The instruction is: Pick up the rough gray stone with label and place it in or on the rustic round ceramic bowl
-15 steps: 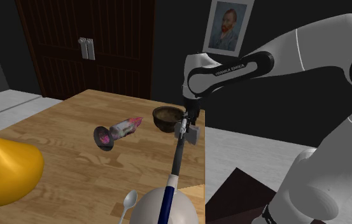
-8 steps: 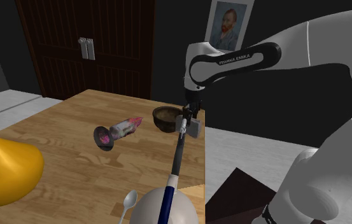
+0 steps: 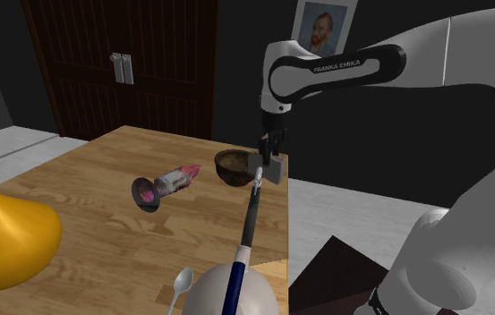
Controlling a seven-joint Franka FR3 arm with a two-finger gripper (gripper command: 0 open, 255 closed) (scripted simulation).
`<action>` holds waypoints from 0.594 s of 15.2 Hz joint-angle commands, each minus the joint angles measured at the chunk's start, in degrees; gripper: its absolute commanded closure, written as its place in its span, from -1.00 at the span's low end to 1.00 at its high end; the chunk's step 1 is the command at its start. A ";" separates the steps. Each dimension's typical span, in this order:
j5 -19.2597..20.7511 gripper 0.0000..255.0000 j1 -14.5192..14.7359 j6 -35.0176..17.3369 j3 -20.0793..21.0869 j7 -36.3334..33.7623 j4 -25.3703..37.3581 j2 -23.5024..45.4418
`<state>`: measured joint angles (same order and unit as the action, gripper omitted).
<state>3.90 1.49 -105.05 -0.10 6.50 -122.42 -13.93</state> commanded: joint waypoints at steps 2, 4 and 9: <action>-0.05 1.00 0.02 2.19 0.03 0.11 1.82 -0.38; -0.07 1.00 0.02 3.72 0.04 0.20 3.25 -0.49; -0.13 1.00 0.04 7.57 0.08 0.42 7.04 -0.55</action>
<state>3.79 1.52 -98.36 -0.05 6.88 -116.30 -14.51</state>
